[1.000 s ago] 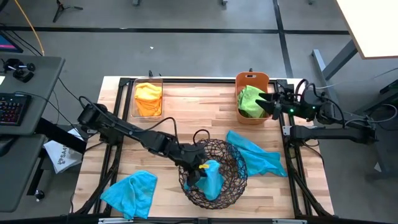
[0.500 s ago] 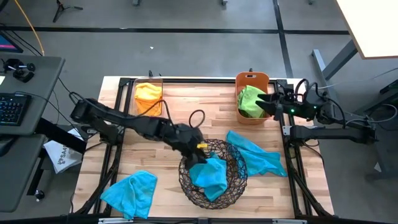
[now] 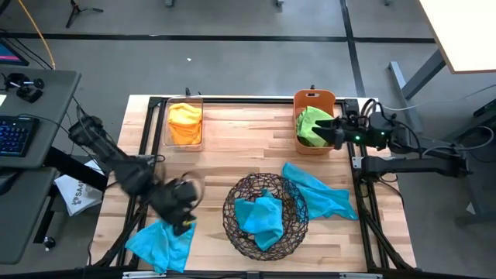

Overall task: Sort microfiber towel by color & place in baskets
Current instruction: Put the bottom blue towel into the black basket

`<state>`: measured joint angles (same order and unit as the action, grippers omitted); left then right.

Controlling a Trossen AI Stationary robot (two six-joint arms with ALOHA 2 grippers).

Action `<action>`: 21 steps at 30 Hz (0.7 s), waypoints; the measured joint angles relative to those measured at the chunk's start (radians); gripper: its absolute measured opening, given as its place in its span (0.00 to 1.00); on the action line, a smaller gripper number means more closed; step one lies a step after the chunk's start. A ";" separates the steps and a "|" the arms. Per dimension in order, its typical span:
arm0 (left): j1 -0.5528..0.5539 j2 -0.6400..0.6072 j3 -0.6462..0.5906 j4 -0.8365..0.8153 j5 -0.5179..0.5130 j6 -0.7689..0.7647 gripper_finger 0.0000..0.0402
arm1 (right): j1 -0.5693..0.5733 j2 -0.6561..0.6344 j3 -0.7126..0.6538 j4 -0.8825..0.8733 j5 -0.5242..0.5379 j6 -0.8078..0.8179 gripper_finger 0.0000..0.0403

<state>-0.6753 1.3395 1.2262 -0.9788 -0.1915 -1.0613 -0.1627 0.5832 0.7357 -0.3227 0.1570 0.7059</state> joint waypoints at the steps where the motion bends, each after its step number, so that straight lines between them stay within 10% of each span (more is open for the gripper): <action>1: -0.050 -0.010 -0.027 -0.004 -0.027 -0.063 0.46 | 0.000 0.011 0.000 0.004 0.000 0.014 0.80; 10: -0.360 0.014 -0.197 -0.008 -0.057 -0.239 0.46 | 0.000 0.108 0.000 0.148 0.000 0.117 0.80; 21: -0.412 0.038 -0.238 0.011 0.057 -0.272 0.46 | 0.000 0.164 0.000 0.223 -0.014 0.171 0.80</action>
<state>-1.0870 1.3773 0.9882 -0.9682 -0.1344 -1.3331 -0.1627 0.7474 0.7357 -0.0997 0.1432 0.8771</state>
